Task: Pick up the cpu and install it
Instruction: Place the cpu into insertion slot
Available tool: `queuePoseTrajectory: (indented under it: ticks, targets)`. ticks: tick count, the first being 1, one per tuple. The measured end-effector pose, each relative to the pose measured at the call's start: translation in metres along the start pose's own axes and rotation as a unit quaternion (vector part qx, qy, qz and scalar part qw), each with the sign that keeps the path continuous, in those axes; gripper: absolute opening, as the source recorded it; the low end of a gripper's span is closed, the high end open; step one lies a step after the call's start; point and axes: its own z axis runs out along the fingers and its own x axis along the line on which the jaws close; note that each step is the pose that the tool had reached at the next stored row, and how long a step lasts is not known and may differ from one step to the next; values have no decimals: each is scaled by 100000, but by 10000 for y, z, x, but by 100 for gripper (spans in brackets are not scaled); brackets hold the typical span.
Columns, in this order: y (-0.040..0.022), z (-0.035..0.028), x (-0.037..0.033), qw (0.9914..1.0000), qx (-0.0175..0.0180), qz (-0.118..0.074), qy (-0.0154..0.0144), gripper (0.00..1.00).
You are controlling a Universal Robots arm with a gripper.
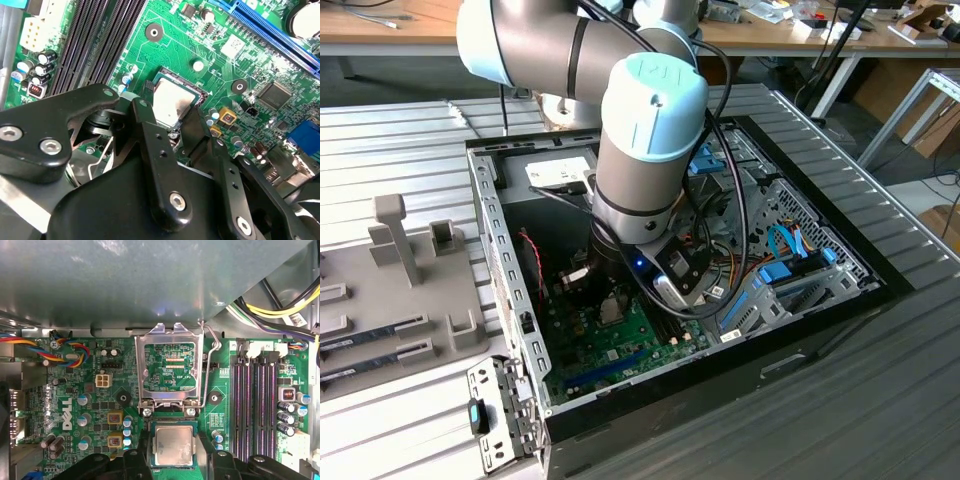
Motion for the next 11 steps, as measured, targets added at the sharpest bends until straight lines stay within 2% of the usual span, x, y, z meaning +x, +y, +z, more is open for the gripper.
queuePoseTrajectory:
  ticks: [3, 5, 11]
  targets:
    - [-1, 0, 0, 100000, 13, 0, 9, 48]
    - [0, 2, 0, 100000, 0, 0, -1, 39]
    - [-1, 1, 0, 100000, -13, 0, -8, 39]
